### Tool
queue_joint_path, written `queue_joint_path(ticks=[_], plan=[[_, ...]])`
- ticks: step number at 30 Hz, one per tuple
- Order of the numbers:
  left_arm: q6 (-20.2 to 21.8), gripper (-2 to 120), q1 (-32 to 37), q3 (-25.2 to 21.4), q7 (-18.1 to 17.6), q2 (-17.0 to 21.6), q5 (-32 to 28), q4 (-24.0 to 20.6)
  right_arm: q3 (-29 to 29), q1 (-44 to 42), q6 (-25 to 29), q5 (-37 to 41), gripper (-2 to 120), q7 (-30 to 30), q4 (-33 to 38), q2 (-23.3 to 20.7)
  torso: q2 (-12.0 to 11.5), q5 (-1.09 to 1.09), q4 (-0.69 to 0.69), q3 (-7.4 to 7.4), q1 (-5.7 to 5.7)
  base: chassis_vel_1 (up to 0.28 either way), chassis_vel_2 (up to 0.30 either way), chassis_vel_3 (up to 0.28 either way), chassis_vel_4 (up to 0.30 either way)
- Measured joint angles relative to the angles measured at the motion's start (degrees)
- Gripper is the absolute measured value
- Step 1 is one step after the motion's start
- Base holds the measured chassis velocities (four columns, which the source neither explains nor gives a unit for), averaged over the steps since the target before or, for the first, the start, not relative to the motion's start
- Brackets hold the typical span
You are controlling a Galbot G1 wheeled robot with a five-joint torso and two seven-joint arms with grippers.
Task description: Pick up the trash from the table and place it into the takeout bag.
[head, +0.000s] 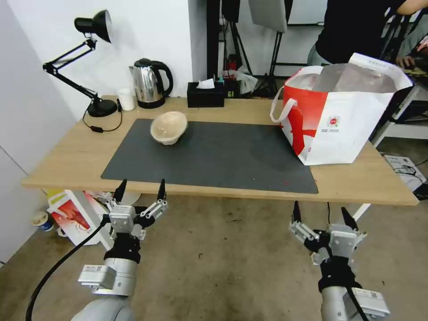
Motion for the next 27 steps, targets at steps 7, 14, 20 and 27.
queue_joint_path(ticks=[7, 14, 20, 27], plan=[[0.0, 93, 0.2, -0.2, 0.0, -0.1, -0.1, -0.3, -0.7, -0.9, 0.3, 1.7, 100, -1.4, 0.0, -2.0, 0.0, 0.0, 0.0, 0.0, 0.0, 0.0, 0.0, 0.0, 0.0], [0.0, 93, 0.4, -0.5, 0.0, -0.1, -0.1, -0.4, -0.4, 0.2, 3.7, 2.2, 100, -3.9, 0.0, -3.1, 0.0, 0.0, 0.0, 0.0, 0.0, 0.0, 0.0, 0.0, 0.0], [0.0, 93, 0.5, -0.5, -0.1, -0.1, -0.1, -0.5, 0.9, 1.6, 6.5, 0.4, 100, -4.5, 0.0, -2.7, 0.0, 0.0, 0.0, 0.0, 0.0, 0.0, 0.0, 0.0, 0.0], [0.0, 93, 0.5, -0.4, -0.1, -0.2, 0.0, -0.4, 1.9, 1.9, 6.8, -0.2, 100, -4.0, 0.0, -2.4, 0.0, 0.0, 0.0, 0.0, 0.0, 0.0, 0.0, 0.0, 0.0]])
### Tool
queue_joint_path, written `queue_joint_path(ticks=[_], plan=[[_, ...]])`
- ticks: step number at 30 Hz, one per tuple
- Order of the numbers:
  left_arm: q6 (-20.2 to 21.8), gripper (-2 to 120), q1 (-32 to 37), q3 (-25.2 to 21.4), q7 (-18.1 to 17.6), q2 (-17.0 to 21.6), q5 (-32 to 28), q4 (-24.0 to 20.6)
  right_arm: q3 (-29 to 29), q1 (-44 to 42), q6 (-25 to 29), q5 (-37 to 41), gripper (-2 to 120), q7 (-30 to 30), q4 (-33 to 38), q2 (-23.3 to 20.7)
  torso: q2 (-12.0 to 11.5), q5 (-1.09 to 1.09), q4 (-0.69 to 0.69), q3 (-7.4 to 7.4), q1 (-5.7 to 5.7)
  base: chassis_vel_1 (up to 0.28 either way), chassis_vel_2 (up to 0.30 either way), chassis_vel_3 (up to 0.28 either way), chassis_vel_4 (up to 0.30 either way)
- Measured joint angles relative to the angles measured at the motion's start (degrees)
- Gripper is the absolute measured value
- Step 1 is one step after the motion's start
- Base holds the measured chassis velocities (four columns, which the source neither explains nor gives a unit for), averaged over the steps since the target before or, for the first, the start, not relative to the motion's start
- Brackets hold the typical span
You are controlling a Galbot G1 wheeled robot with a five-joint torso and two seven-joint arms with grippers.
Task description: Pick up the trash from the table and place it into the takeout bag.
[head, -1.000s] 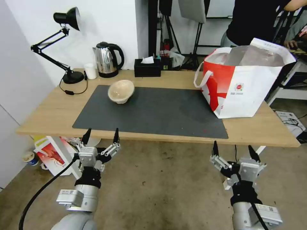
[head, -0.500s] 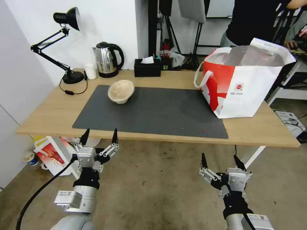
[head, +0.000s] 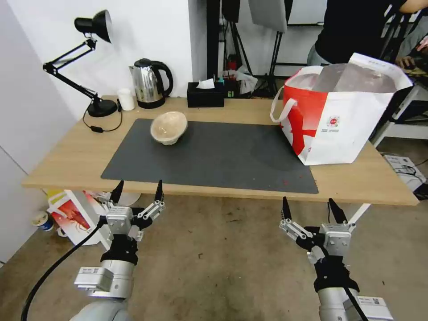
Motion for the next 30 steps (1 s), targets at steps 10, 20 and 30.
queue_joint_path(ticks=[10, 20, 30], plan=[[-0.1, 93, 0.1, 0.0, -0.1, 0.0, 0.1, 0.1, 0.1, 0.0, -0.5, -0.4, 100, 0.8, 0.0, 0.3, 0.0, 0.0, 0.0, 0.0, 0.0, 0.0, 0.0, 0.0, 0.0], [-0.1, 93, 0.0, 0.0, -0.1, 0.0, 0.1, 0.1, -0.2, 0.0, -1.4, -0.4, 100, 1.4, -0.3, 0.4, 0.0, 0.0, 0.0, 0.0, 0.0, 0.0, 0.0, 0.0, 0.0], [-0.1, 93, 0.0, 0.0, -0.2, 0.0, 0.2, 0.2, -0.8, 0.0, -2.1, -0.5, 100, 1.5, -1.1, 0.5, 0.0, 0.0, 0.0, 0.0, 0.0, 0.0, 0.0, 0.0, 0.0]])
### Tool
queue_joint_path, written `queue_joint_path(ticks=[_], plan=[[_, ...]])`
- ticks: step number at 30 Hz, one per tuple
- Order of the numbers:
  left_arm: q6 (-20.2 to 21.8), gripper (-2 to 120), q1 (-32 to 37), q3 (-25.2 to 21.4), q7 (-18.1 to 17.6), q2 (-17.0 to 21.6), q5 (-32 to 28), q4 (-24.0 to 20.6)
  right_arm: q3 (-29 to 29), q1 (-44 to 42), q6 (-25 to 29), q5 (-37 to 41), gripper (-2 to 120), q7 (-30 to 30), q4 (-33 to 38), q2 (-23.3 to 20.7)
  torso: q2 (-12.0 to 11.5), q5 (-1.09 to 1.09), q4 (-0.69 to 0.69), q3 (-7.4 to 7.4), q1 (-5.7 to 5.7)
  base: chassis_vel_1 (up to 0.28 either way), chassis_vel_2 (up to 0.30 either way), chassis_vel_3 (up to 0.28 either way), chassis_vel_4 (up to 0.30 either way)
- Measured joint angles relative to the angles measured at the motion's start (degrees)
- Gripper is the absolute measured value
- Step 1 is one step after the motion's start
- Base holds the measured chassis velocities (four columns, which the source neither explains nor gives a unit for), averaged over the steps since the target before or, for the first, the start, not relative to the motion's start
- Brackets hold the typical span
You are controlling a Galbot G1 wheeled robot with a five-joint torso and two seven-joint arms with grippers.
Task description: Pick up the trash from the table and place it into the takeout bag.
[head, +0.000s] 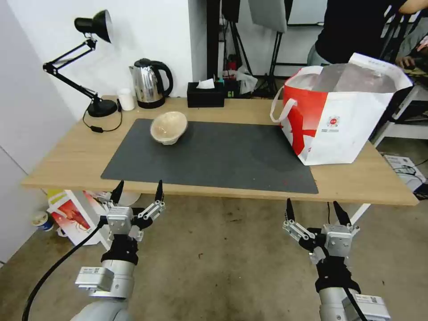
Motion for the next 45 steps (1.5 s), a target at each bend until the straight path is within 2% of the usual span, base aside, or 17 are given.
queue_joint_path(ticks=[20, 27, 29, 31, 32, 34, 35, 37, 39, 40, 41, 43, 44, 45], plan=[[0.0, 93, 0.0, -0.1, -0.1, 0.1, -0.1, -0.1, -0.6, -0.7, -0.7, -1.2, 100, 0.3, -0.2, 0.4, 0.0, 0.0, 0.0, 0.0, 0.0, 0.0, 0.0, 0.0, 0.0], [2.0, 93, -0.7, -1.0, -1.4, 2.2, -3.0, -1.1, -0.6, -0.7, -0.7, -1.2, 100, 0.3, -0.2, 0.4, 0.0, 0.0, 0.0, 0.0, 0.0, 0.0, 0.0, 0.0, 0.0], [3.7, 93, -1.3, -1.6, -2.2, 3.5, -5.0, -1.8, -0.6, -0.7, -0.7, -1.2, 100, 0.3, -0.2, 0.4, 0.0, 0.0, 0.0, 0.0, 0.0, 0.0, 0.0, 0.0, 0.0], [7.2, 93, -2.4, -2.4, -3.7, 5.5, -9.7, -3.0, -0.5, -0.7, -0.7, -1.2, 100, 0.3, -0.2, 0.4, 0.0, -0.01, 0.0, 0.0, 0.0, 0.0, 0.0, 0.0, 0.0], [7.2, 93, -2.4, -2.4, -3.7, 5.5, -9.7, -3.0, -0.5, -0.7, -0.7, -1.2, 100, 0.3, -0.2, 0.4, 0.0, -0.01, 0.0, 0.0, 0.0, 0.0, 0.0, 0.0, 0.0], [10.0, 93, -3.4, -2.9, -5.5, 7.3, -14.1, -4.1, -0.5, -0.7, -0.7, -1.2, 100, 0.3, -0.2, 0.4, 0.0, -0.01, 0.0, 0.0, 0.0, 0.0, 0.0, 0.0, 0.0], [12.6, 93, -4.3, -3.1, -7.6, 8.8, -18.4, -5.1, -0.5, -0.7, -0.7, -1.2, 100, 0.3, -0.2, 0.4, 0.0, -0.01, 0.0, 0.0, 0.0, 0.0, 0.0, 0.0, 0.0], [13.6, 93, -4.8, -3.3, -8.7, 9.5, -20.4, -5.6, -0.5, -0.7, -0.7, -1.2, 100, 0.3, -0.2, 0.4, 0.0, -0.01, 0.0, 0.0, 0.0, 0.0, 0.0, 0.0, 0.0], [17.4, 93, -6.9, -5.0, -12.8, 12.5, -28.7, -6.9, -0.5, -0.7, -0.7, -1.2, 100, 0.3, -0.2, 0.4, 0.0, 0.0, 0.0, 0.0, 0.0, 0.0, 0.0, 0.0, 0.0], [17.4, 93, -6.9, -5.0, -12.8, 12.5, -28.7, -6.9, -0.5, -0.7, -0.7, -1.2, 100, 0.3, -0.2, 0.4, 0.0, 0.0, 0.0, 0.0, 0.0, 0.0, 0.0, 0.0, 0.0], [19.2, 93, -8.2, -6.0, -15.3, 14.4, -33.6, -7.0, -0.5, -0.7, -0.7, -1.2, 100, 0.3, -0.2, 0.4, 0.0, -0.02, 0.0, 0.0, 0.0, 0.0, 0.0, 0.0, 0.0], [20.6, 94, -9.9, -7.3, -17.9, 16.9, -39.3, -7.1, -0.5, -0.7, -0.7, -1.2, 100, 0.3, -0.2, 0.4, 0.0, -0.01, 0.0, 0.0, 0.0, 0.0, 0.0, 0.0, 0.0], [20.6, 94, -9.9, -7.3, -17.9, 16.9, -39.3, -7.1, -0.5, -0.7, -0.7, -1.2, 100, 0.3, -0.2, 0.4, 0.0, -0.01, 0.0, 0.0, 0.0, 0.0, 0.0, 0.0, 0.0], [21.0, 94, -10.8, -7.7, -19.1, 18.3, -42.0, -7.1, -0.5, -0.7, -0.7, -1.2, 100, 0.3, -0.2, 0.4, 0.0, -0.02, 0.0, 0.0, 0.0, 0.0, 0.0, 0.0, 0.0]])
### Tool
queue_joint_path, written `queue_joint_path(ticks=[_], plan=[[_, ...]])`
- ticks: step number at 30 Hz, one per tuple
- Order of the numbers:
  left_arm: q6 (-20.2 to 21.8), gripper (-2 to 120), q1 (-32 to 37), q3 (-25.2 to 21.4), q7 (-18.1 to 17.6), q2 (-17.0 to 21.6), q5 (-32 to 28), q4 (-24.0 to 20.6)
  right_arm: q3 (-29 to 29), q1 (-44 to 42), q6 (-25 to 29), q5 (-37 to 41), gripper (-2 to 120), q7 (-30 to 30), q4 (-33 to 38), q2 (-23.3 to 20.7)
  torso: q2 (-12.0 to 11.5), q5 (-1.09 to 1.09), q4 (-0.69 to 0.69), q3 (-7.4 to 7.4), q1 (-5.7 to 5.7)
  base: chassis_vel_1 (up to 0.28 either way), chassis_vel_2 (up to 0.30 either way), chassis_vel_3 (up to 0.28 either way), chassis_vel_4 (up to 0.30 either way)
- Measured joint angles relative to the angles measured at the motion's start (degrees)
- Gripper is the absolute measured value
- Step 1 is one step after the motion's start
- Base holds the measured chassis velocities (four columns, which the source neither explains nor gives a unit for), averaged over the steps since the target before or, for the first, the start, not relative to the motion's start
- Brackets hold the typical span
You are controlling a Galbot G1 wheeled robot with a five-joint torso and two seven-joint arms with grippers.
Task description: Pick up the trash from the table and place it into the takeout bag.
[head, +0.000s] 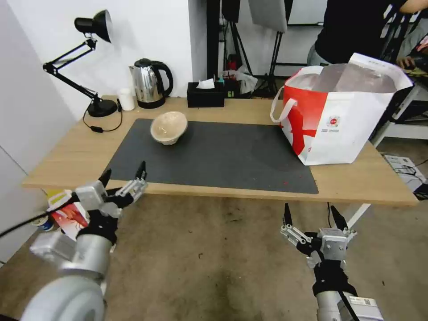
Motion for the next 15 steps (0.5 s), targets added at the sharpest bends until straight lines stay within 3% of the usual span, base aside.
queue_joint_path(ticks=[1, 2, 5, 10, 15], plan=[[0.2, 94, -1.5, -0.5, -1.5, 2.3, -4.1, 0.0, 0.0, 0.0, 0.0, 0.0, 100, 0.0, 0.0, 0.0, 0.0, 0.01, 0.0, 0.0, 0.0, 0.0, 0.0, 0.0, 0.0], [0.2, 94, -1.5, -0.5, -1.5, 2.3, -4.1, 0.0, 0.0, 0.0, 0.0, 0.0, 100, 0.0, 0.0, 0.0, 0.0, 0.01, 0.0, 0.0, 0.0, 0.0, 0.0, 0.0, 0.0], [0.3, 99, -4.6, -1.4, -3.3, 5.9, -11.6, 0.5, 0.0, 0.0, 0.0, 0.0, 100, 0.0, 0.0, 0.0, 0.0, 0.02, 0.0, 0.0, 0.0, 0.0, 0.0, 0.0, 0.0], [1.6, 100, -11.6, -1.9, -6.1, 12.6, -24.3, 3.9, 0.0, 0.0, 0.0, 0.0, 100, 0.0, 0.0, 0.0, 0.0, 0.0, -0.01, 0.0, 0.0, 0.0, 0.0, 0.0, 0.0], [2.6, 100, -17.0, -1.1, -7.7, 17.4, -31.9, 6.9, 0.0, 0.0, 0.0, 0.0, 100, 0.0, 0.0, 0.0, 0.0, 0.01, 0.0, 0.0, 0.0, 0.0, 0.0, 0.0, 0.0]])
